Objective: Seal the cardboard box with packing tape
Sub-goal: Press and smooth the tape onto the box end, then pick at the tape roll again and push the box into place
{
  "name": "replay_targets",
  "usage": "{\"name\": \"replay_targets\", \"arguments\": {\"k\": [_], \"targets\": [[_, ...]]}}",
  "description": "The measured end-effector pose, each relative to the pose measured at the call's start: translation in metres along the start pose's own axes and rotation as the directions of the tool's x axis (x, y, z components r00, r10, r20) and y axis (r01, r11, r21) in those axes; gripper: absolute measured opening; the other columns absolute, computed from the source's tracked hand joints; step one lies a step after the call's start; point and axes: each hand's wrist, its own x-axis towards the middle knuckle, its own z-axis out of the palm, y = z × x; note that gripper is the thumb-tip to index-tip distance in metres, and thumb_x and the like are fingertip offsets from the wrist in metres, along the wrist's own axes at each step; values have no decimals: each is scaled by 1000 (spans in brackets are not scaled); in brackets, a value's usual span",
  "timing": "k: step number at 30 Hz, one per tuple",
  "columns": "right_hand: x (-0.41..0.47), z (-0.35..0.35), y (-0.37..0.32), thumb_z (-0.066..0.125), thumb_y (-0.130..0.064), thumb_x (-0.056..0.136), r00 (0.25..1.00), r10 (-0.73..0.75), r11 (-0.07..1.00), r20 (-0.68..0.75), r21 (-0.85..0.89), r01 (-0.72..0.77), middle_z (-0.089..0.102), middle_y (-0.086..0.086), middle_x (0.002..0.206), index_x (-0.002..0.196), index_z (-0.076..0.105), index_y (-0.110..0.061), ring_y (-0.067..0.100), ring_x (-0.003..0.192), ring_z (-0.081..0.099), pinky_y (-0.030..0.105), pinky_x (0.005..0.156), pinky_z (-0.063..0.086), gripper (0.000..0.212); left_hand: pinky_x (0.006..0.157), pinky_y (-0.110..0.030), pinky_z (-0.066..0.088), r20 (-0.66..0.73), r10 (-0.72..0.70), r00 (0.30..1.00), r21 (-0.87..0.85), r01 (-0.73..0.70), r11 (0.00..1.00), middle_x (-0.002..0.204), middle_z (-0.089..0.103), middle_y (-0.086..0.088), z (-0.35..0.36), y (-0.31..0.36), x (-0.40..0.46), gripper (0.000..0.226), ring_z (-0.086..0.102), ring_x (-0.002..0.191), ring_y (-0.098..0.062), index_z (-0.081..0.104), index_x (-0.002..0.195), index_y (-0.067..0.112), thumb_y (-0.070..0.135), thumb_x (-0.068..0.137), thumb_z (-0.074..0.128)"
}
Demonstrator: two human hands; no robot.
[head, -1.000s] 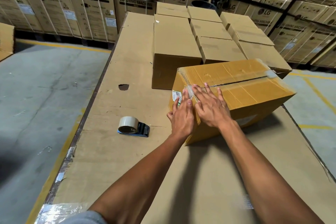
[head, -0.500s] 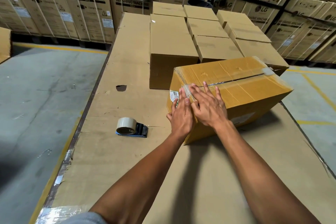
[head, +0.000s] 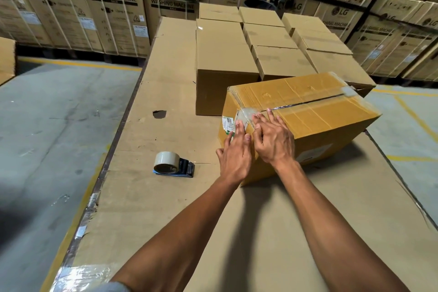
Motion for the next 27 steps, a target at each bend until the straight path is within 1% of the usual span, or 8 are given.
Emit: {"name": "replay_targets", "arguments": {"k": [4, 7, 12, 15, 18, 21, 24, 27], "targets": [[-4, -4, -2, 28, -42, 102, 999, 50, 998, -4, -26, -50, 60, 18, 150, 146, 60, -2, 32, 153, 43, 45, 126, 34, 68, 125, -65, 17, 83, -15, 996, 110, 6, 994, 180, 18, 17, -14, -20, -8, 75, 9, 167, -17, 13, 173, 37, 71, 107, 0], [-9, -4, -6, 32, -38, 103, 997, 43, 999, -67, -19, -44, 58, 16, 153, 150, 56, -4, 31, 154, 42, 49, 126, 34, 63, 121, -60, 21, 71, 20, 997, 207, -34, 978, 179, 25, 13, -27, -35, -13, 71, 18, 165, -18, 14, 173, 37, 68, 110, 7], [-28, 17, -27, 49, -20, 97, 944, -199, 980, -262, -77, 185, 66, 9, 146, 145, 62, -9, 27, 146, 54, 54, 123, 34, 52, 113, -55, 32, 53, 75, 996, 436, -91, 896, 171, 42, 3, -66, -72, -9, 61, 36, 156, -24, 32, 167, 24, 55, 115, 24], [-40, 45, -61, 54, -15, 92, 912, -310, 950, -271, -54, 307, 69, 4, 143, 137, 69, -12, 26, 147, 53, 55, 125, 30, 47, 112, -50, 35, 65, 71, 995, 543, -95, 834, 171, 41, 3, -93, -99, -10, 59, 36, 156, -23, 36, 165, 22, 52, 114, 32], [-48, 72, -92, 53, -16, 91, 957, -247, 963, -149, 75, 260, 78, 5, 122, 128, 73, -13, 26, 134, 65, 51, 118, 43, 42, 110, -49, 35, 101, 64, 993, 614, -113, 781, 173, 39, 3, -117, -124, -12, 61, 35, 156, -23, 37, 164, 22, 52, 112, 39], [-49, 89, -113, 60, -23, 93, 997, -56, 985, 60, 167, 45, 80, 0, 108, 125, 72, -21, 23, 109, 74, 39, 96, 56, 34, 112, -50, 31, 135, 38, 990, 651, -117, 750, 174, 36, 2, -137, -147, -15, 67, 32, 158, -23, 35, 165, 23, 52, 107, 52], [-47, 107, -126, 59, -34, 99, 948, 81, 973, 309, 182, -143, 80, -4, 110, 130, 68, -26, 25, 105, 73, 36, 85, 57, 33, 115, -51, 30, 163, -17, 987, 671, -98, 735, 175, 32, 1, -151, -165, -12, 77, 27, 160, -23, 31, 167, 24, 51, 102, 62], [-42, 127, -135, 62, -35, 100, 841, 204, 898, 501, 247, -364, 81, 0, 115, 129, 71, -23, 28, 111, 74, 38, 92, 59, 33, 116, -53, 29, 195, -39, 980, 682, -107, 723, 175, 31, 1, -160, -180, -5, 82, 25, 161, -23, 30, 167, 26, 52, 99, 67]]}}
